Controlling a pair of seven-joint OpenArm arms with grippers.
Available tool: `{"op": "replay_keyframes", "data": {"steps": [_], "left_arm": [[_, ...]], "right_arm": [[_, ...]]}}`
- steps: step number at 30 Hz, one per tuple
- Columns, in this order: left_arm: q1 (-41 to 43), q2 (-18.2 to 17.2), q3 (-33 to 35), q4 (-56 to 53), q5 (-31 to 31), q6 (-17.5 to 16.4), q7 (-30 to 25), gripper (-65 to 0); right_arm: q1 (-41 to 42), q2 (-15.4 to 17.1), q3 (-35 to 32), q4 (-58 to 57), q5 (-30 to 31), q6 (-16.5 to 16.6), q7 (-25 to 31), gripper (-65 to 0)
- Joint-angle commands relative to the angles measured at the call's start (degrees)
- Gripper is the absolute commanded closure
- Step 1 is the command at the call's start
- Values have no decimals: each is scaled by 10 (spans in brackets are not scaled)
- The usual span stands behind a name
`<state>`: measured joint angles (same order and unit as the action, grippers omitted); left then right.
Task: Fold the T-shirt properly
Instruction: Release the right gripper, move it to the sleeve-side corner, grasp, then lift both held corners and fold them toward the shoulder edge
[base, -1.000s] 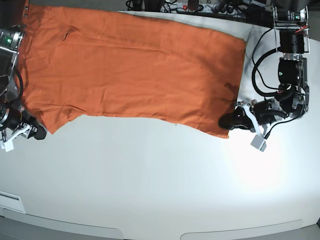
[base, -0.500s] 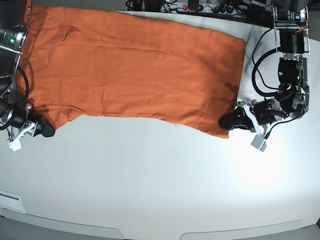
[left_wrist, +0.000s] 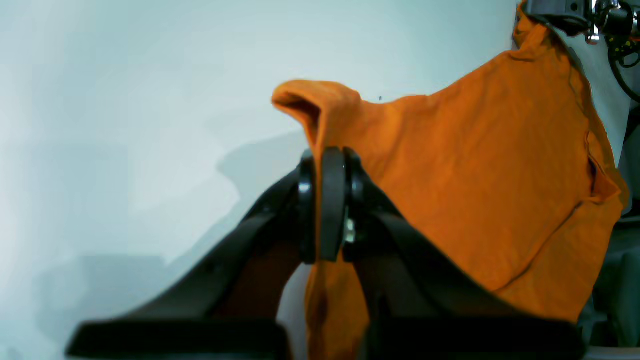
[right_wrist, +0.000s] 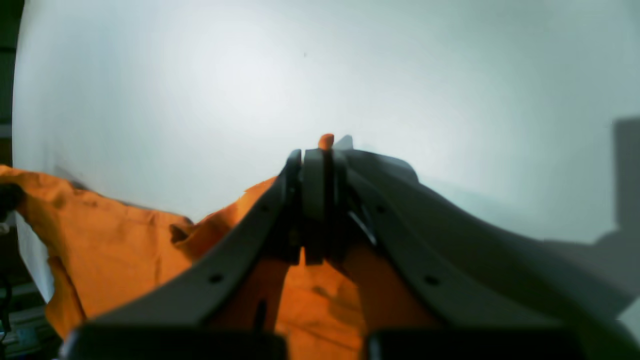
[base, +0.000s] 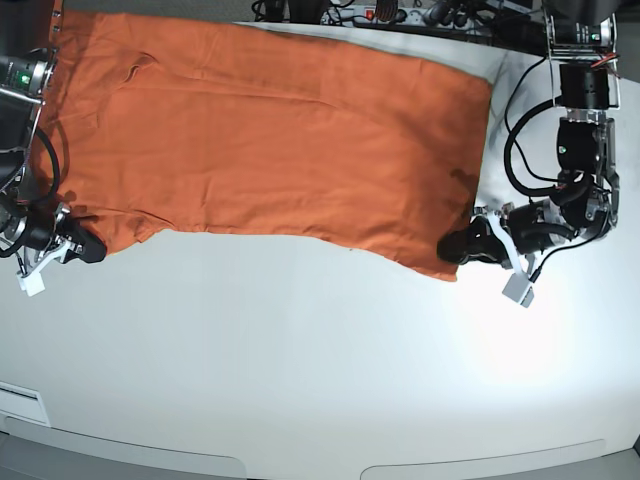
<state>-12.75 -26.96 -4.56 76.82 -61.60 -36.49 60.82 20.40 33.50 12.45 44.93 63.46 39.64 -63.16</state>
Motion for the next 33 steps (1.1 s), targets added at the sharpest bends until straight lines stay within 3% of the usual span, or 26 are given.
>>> {"op": "replay_keyframes", "data": {"steps": [1, 5, 11, 17, 24, 33], "left_arm": [[-21, -10, -5, 9, -12, -8, -22, 0], [-39, -10, -5, 9, 27, -9, -51, 0], [-64, -5, -5, 9, 31, -9, -59, 0], [-79, -5, -5, 9, 44, -24, -63, 0], [-82, -5, -5, 9, 44, -28, -69, 0], [-96, -17, -5, 9, 44, -30, -73, 0]], "right_arm": [[15, 19, 2, 24, 14, 4, 5, 0], [15, 24, 2, 85, 5, 4, 8, 0], [30, 26, 2, 138, -81, 4, 83, 0], [55, 28, -6, 139, -82, 4, 86, 0], [93, 29, -62, 139, -97, 4, 86, 0], [122, 30, -65, 139, -98, 4, 101, 0]]}}
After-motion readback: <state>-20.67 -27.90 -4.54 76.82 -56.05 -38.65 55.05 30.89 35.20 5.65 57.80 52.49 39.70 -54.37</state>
